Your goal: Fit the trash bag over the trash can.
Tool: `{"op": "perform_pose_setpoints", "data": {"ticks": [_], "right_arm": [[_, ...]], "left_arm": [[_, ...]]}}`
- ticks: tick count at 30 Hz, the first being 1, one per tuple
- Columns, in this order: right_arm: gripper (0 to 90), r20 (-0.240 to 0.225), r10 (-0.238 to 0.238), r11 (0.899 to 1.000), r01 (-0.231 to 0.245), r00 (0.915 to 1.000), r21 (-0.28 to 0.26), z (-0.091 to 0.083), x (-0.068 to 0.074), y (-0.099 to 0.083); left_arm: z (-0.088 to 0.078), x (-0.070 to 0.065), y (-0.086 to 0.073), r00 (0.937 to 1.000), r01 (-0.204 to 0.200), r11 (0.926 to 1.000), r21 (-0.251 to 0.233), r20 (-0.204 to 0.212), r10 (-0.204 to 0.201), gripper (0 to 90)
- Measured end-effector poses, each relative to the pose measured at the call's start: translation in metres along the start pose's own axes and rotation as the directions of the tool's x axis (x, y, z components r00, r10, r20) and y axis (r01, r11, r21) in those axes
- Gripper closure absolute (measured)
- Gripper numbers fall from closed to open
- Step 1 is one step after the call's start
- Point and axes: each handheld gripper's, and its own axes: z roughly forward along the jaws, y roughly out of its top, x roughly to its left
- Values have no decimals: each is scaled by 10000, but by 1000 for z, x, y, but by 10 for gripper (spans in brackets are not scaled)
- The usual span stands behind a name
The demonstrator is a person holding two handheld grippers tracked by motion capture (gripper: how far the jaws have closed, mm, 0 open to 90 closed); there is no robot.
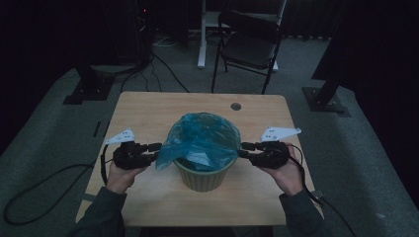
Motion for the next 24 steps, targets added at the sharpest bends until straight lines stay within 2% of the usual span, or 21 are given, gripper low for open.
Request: {"op": "perform_pose_setpoints", "data": {"ticks": [6, 11, 15, 19, 22, 24], "right_arm": [[696, -405, -167, 9998, 172, 9990, 108, -1, 5, -1], [676, -292, -235, 9988, 222, 9993, -427, -8, 9, 3], [653, -537, -119, 9972, 79, 9985, -743, -8, 10, 8], [642, -537, -152, 9983, 121, 9984, -572, -2, 10, 8], [704, -334, -452, 9989, 447, 9984, -152, 3, 14, 5], [768, -361, -541, 9985, 537, 9979, -127, 2, 15, 5]], "left_arm": [[3, -7, -4, 9996, -220, 9996, 173, 182, 217, 533], [0, -7, -4, 9997, -216, 9997, 90, 144, 215, 529], [-7, -6, -4, 9994, -63, 9998, -206, 341, 70, 525], [-12, -6, -4, 9991, -52, 9994, -338, 430, 67, 523], [-15, -7, -5, 9975, 12, 9989, -469, 707, 21, 516], [-17, -9, -5, 9962, -74, 9986, -517, 859, 118, 510]]}}
